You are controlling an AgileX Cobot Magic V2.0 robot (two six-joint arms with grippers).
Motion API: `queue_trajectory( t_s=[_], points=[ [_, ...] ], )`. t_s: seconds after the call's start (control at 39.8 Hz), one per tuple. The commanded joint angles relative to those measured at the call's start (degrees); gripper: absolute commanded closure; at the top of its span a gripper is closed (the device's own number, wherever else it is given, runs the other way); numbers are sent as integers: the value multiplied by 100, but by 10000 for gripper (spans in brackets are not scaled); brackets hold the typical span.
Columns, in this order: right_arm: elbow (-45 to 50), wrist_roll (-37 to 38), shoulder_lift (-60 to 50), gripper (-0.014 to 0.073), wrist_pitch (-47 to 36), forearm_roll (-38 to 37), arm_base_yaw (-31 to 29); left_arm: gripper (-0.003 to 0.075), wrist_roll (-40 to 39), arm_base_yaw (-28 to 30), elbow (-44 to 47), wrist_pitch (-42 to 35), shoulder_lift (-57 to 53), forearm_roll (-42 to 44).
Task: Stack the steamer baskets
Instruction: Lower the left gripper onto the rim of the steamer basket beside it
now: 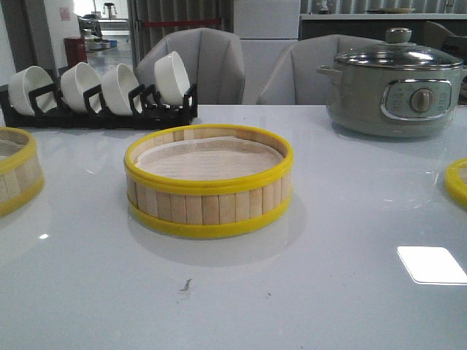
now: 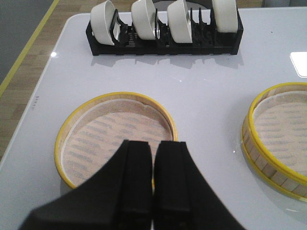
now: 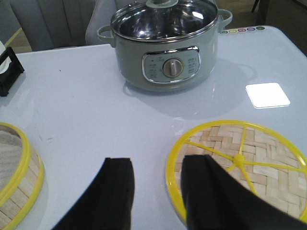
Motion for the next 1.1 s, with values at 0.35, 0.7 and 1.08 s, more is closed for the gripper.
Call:
queue_trajectory(
  t_s=[0.35, 0.7, 1.08],
  points=[
    [-219, -95, -8, 215, -719, -82, -30, 338, 58, -180, -214, -550, 826, -608],
    [-219, -95, 4, 215, -493, -76, -30, 338, 98, -579, -214, -1172, 2483, -608],
    [-371, -95, 18, 232, 154, -76, -30, 338, 98, -569, -840, -1463, 4002, -426]
  ],
)
